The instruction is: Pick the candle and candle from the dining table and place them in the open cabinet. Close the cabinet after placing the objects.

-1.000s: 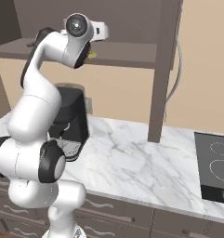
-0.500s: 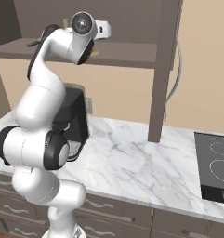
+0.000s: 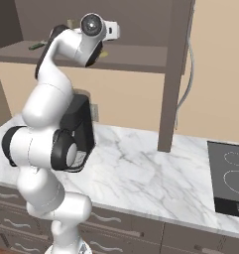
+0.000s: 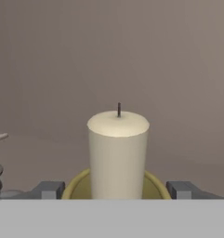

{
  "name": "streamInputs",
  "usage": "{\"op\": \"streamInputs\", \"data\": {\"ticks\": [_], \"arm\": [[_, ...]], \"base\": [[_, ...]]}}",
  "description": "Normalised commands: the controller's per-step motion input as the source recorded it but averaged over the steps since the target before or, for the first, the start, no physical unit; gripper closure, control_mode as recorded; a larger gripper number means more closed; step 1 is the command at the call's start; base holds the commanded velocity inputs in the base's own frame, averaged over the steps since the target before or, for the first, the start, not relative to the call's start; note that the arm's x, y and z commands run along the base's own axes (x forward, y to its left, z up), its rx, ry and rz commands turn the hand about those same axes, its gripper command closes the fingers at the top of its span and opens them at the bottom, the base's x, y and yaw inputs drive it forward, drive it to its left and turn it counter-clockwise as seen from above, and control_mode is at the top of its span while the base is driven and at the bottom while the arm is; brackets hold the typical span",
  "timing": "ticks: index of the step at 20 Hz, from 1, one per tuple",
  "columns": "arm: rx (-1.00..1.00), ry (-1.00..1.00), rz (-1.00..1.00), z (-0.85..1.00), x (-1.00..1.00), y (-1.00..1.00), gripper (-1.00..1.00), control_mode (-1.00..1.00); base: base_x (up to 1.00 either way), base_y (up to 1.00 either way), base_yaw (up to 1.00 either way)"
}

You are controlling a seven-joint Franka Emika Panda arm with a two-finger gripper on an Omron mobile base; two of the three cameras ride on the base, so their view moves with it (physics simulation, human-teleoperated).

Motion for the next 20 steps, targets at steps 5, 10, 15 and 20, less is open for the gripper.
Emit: {"op": "streamInputs", "data": {"ticks": [5, 10, 15, 20], "arm": [[0.0, -0.07, 0.0, -0.22, 0.38, 0.0, 1.0, -1.0], [0.0, 0.0, 0.0, -0.25, 0.32, 0.0, 1.0, -1.0], [-0.01, 0.0, 0.0, -0.23, 0.28, 0.0, 1.0, -1.0], [-0.02, 0.0, 0.0, -0.21, 0.22, 0.0, 1.0, -1.0]], "base": [[0.0, 0.0, 0.0], [0.0, 0.0, 0.0], [0.0, 0.0, 0.0], [0.0, 0.0, 0.0]]}}
